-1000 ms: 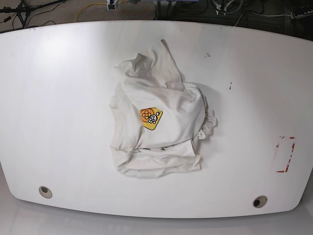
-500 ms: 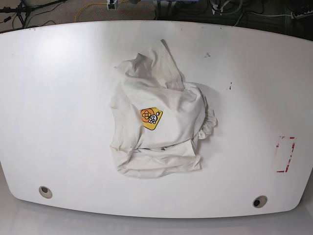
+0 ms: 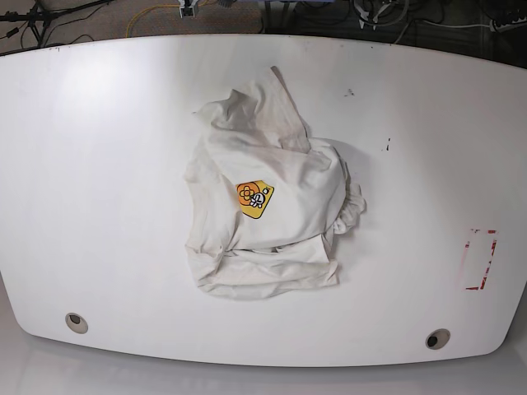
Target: Fold the T-shirt properly
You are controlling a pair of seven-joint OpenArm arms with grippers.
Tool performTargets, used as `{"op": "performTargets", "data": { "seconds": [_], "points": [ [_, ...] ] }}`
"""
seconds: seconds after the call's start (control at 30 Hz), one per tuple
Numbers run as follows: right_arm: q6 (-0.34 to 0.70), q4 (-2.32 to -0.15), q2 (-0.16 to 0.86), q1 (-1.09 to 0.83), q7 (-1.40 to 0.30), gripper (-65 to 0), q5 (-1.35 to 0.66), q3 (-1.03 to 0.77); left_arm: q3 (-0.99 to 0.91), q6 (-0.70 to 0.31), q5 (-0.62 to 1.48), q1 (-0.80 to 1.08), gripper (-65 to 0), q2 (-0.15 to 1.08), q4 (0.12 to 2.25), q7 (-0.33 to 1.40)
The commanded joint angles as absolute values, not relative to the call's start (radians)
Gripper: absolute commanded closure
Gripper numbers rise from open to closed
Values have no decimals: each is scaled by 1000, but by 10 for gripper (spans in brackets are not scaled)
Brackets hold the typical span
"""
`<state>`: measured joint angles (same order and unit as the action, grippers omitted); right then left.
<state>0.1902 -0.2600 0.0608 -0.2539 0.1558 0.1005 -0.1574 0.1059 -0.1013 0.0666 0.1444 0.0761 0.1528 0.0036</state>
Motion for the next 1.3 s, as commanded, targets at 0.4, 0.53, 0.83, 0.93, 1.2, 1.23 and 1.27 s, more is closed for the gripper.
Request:
{"op": "performTargets", "data": {
  "seconds": [0.4,0.53,0.83,0.93,1.2,1.23,1.27],
  "points": [
    [191,-271,61,-266,174,-22,96,-160,109,-97,41,121,-261,75,143,10],
    [192,-272,62,-267,182,-28,97,-160,111,-101,33,104,-293,66,141,25],
    [192,-271,61,-268,170,-38,99,-161,108,-100,49,108,-332,71,135,37],
    [191,-270,61,-267,165,-42,100,-161,108,-98,52,109,-269,73,128,29],
    [190,-275,54,-264,167,-98,104,-160,107,-97,48,115,-178,74,126,-2],
    [191,-275,53,-264,166,-111,105,-160,107,-96,48,114,-178,73,125,-4],
    [191,-277,52,-265,166,-124,105,-159,107,-97,48,116,-185,73,126,-7]
  ]
}}
